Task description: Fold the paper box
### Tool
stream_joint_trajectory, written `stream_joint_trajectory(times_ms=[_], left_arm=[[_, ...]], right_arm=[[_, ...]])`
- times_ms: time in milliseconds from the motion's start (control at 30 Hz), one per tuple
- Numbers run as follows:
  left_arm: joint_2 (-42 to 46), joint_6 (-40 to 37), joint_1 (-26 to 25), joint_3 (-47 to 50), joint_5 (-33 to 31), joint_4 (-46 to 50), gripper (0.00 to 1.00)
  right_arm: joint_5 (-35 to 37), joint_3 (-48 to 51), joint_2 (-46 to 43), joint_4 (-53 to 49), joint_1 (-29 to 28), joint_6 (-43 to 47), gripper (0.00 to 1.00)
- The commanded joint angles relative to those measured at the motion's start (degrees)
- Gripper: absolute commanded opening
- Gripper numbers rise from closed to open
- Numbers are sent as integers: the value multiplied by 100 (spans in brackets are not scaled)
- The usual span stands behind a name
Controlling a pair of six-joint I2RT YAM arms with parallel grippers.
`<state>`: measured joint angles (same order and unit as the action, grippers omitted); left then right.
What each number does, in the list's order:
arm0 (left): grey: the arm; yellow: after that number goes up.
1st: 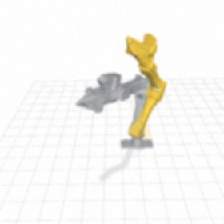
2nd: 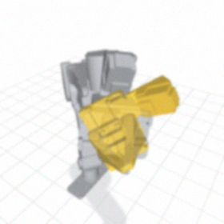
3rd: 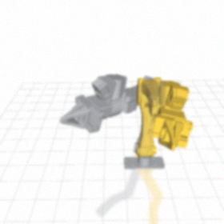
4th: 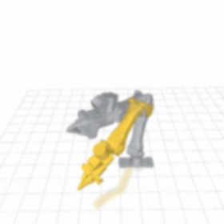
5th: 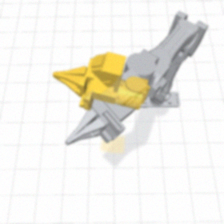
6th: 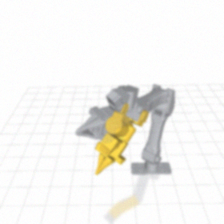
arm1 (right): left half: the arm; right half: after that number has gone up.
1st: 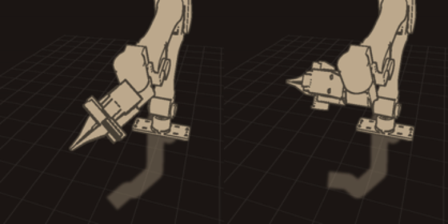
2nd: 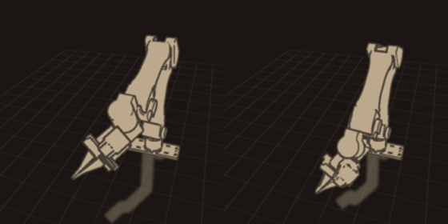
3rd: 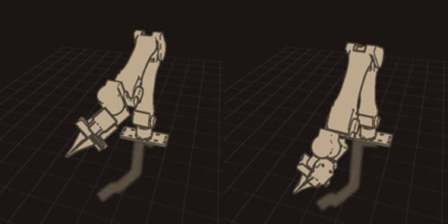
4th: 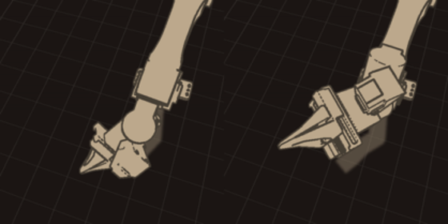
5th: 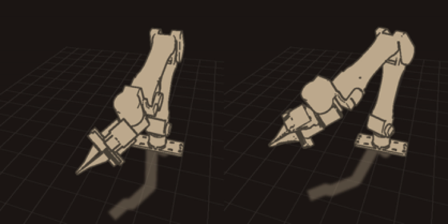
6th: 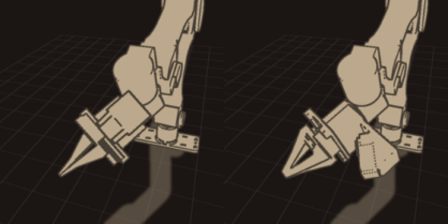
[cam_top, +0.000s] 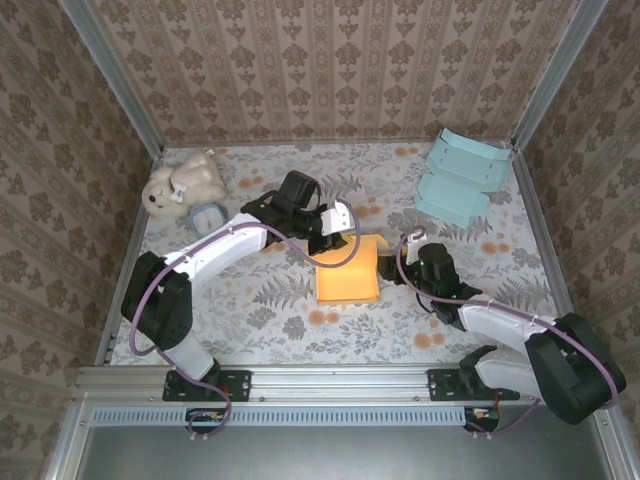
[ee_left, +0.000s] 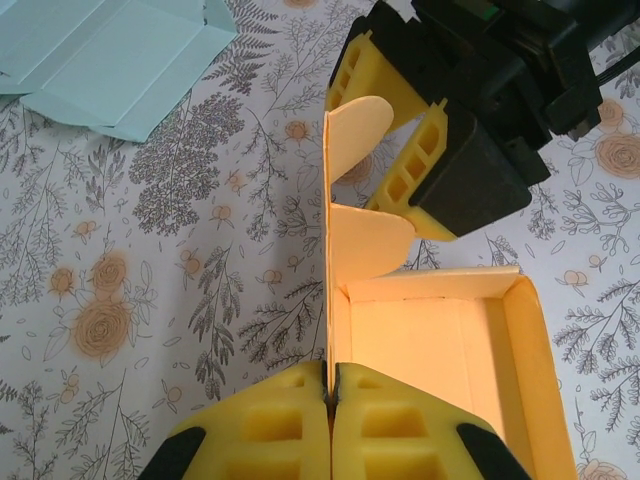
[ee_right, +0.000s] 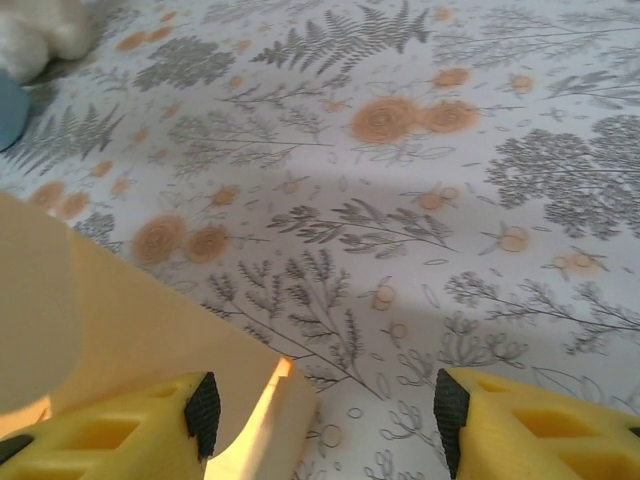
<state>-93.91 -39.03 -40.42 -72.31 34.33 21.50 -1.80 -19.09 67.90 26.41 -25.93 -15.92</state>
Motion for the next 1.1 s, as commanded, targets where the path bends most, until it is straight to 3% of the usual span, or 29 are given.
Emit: stream_joint_trajectory(times_ms=[0, 267, 667, 1067], left_arm=[[60, -197, -26, -108, 473, 249, 2], [148, -429, 10, -125, 810, 620, 2], [270, -685, 2, -178, 1117, 1049, 1], [320, -800, -1, -189, 1138, 1267, 2]], right_arm=[[-525, -174, 169, 492, -52, 266, 60], [-1018, -222, 614, 1141, -94, 895, 42], [-946, 292, 701, 2450, -455, 2491, 44], [-1755, -7, 425, 1807, -483, 3732, 43]])
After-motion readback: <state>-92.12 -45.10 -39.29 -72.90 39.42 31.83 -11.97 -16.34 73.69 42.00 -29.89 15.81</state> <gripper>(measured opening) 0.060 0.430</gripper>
